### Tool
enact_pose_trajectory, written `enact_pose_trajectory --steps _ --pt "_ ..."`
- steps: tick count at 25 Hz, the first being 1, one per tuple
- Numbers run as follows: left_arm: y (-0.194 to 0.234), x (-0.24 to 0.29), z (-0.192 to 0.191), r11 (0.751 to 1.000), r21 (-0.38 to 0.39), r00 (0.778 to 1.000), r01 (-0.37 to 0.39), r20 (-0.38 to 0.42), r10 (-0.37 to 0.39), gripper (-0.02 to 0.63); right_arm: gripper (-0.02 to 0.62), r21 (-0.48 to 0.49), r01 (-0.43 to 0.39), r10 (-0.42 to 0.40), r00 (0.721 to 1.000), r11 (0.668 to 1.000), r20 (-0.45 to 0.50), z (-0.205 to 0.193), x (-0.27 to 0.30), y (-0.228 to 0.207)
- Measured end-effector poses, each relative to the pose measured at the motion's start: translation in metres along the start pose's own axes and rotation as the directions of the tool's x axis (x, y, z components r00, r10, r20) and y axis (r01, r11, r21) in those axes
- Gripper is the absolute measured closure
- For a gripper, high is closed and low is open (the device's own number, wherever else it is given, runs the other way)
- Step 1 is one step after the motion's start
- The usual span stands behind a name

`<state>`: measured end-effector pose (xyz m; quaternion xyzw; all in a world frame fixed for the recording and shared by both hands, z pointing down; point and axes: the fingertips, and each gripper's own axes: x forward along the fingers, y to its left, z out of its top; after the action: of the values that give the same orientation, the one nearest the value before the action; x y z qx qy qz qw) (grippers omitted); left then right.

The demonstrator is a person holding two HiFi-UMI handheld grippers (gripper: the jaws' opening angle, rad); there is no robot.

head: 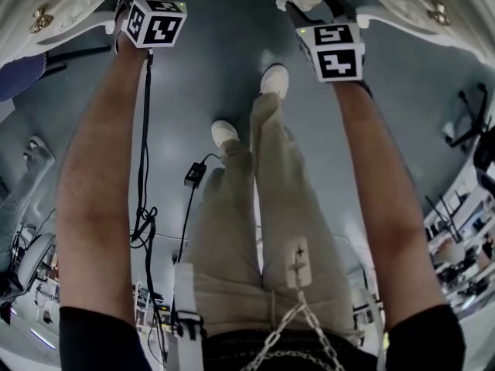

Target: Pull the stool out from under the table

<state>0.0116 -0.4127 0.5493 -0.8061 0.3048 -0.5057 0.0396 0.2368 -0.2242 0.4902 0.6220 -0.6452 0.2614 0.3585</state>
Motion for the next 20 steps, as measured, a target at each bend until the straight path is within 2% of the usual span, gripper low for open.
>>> enact_pose_trajectory --steps 3,8,11,15,20 --pt "-0.009 -0.010 0.006 0.999 -0.039 1.000 0.010 0.003 -0.009 0.376 0.323 -0.004 0.015 -0.015 1.000 1.000 -0.017 -0.005 -0.001 -0.004" --pt "-0.037 -0.026 -0.013 0.998 0.030 0.998 0.053 0.011 -0.054 0.376 0.310 0.041 0.078 -0.076 0.996 0.996 -0.043 -0.015 0.005 -0.013" --pt "-0.032 -0.024 -0.015 0.998 0.011 0.998 0.067 0.006 -0.067 0.374 0.302 -0.002 0.105 -0.105 0.992 0.995 -0.071 -0.022 0.010 -0.020" --pt "-0.033 -0.012 -0.005 0.990 -0.029 0.988 0.141 -0.056 -0.142 0.330 0.264 -0.031 0.098 -0.102 0.984 0.995 -0.143 -0.034 0.016 -0.038" --pt "-0.038 -0.014 -0.001 0.985 -0.040 0.983 0.169 -0.062 -0.171 0.344 0.264 0.004 0.072 -0.070 0.986 0.997 -0.152 -0.035 0.026 -0.040"
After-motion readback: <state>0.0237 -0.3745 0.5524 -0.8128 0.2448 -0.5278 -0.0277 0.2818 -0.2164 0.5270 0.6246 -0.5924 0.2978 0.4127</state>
